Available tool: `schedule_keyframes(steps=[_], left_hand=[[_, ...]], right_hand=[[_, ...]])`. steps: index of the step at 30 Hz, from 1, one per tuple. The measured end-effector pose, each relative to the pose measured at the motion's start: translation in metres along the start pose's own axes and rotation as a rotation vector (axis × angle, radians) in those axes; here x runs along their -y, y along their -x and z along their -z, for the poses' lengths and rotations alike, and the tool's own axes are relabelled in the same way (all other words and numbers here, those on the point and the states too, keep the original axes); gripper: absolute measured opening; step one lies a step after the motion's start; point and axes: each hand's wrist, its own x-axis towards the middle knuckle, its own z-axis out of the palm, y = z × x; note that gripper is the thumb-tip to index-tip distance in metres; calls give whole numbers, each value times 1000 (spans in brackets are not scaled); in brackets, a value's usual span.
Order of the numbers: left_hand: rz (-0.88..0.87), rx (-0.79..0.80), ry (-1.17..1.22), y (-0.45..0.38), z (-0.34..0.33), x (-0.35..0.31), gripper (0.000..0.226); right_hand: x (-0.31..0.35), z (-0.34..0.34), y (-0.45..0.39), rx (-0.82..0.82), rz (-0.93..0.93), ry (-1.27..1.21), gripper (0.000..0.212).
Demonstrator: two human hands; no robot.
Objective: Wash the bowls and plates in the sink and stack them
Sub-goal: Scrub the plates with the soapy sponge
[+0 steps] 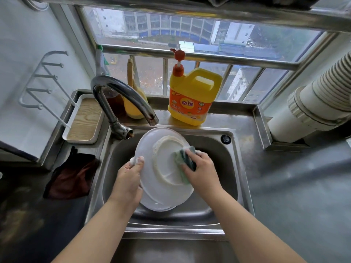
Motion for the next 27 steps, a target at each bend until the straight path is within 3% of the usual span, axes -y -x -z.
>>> schedule_keyframes(steps=[3, 9, 13, 16, 19, 23, 27], left_hand=[[13, 10, -19, -2, -5, 2, 22], [0, -3, -41, -9, 6, 3, 22], [-74, 2, -130, -18, 19, 7, 27], [-136, 11, -182, -23, 26, 2, 21], [-191, 16, -260, -25, 32, -1, 30], [-232, 8, -460, -27, 39, 7, 13], [-229, 0, -495, -31, 49, 15, 23]], right_hand=[[30, -8, -10, -32, 68, -53, 51], [8, -26, 20, 160, 158, -77, 55], [-37, -27, 21, 256, -10, 20, 52], [-63, -16, 3, 193, -182, 56, 50], [-79, -8, -24, 124, -301, 150, 42], [-91, -17, -59, 146, -327, 223, 40], [-105, -37, -80, 188, -325, 258, 43]])
